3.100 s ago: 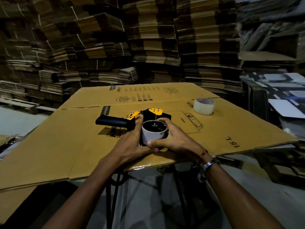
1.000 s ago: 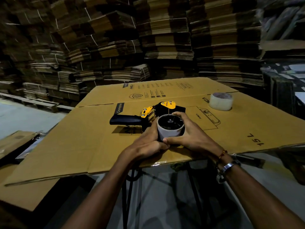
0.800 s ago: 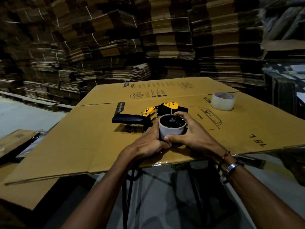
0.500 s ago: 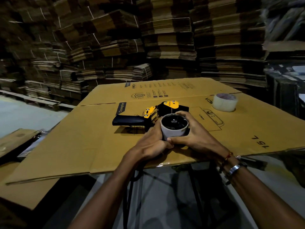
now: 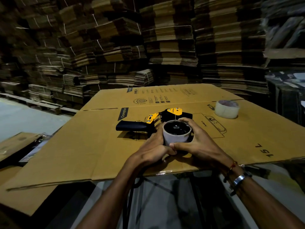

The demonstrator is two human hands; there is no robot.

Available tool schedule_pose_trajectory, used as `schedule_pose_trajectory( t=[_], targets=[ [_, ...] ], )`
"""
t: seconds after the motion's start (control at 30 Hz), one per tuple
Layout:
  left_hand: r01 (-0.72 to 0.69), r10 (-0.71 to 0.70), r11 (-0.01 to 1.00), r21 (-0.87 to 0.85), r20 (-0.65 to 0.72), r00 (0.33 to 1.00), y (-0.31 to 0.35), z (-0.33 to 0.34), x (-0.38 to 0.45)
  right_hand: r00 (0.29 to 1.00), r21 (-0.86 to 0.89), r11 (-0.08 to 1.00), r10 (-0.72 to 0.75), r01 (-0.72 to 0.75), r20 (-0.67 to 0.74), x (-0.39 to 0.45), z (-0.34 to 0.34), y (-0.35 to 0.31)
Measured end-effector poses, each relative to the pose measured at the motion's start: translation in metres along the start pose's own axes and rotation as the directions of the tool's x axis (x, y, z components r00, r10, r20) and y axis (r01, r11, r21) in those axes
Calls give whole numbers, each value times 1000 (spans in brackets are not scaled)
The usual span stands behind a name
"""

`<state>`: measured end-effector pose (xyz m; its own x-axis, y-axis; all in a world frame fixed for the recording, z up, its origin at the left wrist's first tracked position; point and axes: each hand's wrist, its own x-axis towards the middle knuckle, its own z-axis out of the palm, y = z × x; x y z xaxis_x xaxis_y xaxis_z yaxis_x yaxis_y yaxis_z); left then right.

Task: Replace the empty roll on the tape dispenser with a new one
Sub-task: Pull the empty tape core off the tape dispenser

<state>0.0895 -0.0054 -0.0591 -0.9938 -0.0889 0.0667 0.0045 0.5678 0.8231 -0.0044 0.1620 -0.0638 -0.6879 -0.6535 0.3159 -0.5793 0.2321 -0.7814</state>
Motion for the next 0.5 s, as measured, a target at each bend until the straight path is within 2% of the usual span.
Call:
schedule_pose_trajectory(
  t=[0.1,0.5],
  targets=[
    [-13,13,1000,-22,9,1000,-1,-2,-2,1000,26,1000,13,-13,12,0,0,-1],
    [-73,78,996,50,-109,991,-17,6,7,999,36,999,-41,41,7,-2,2,1]
  ],
)
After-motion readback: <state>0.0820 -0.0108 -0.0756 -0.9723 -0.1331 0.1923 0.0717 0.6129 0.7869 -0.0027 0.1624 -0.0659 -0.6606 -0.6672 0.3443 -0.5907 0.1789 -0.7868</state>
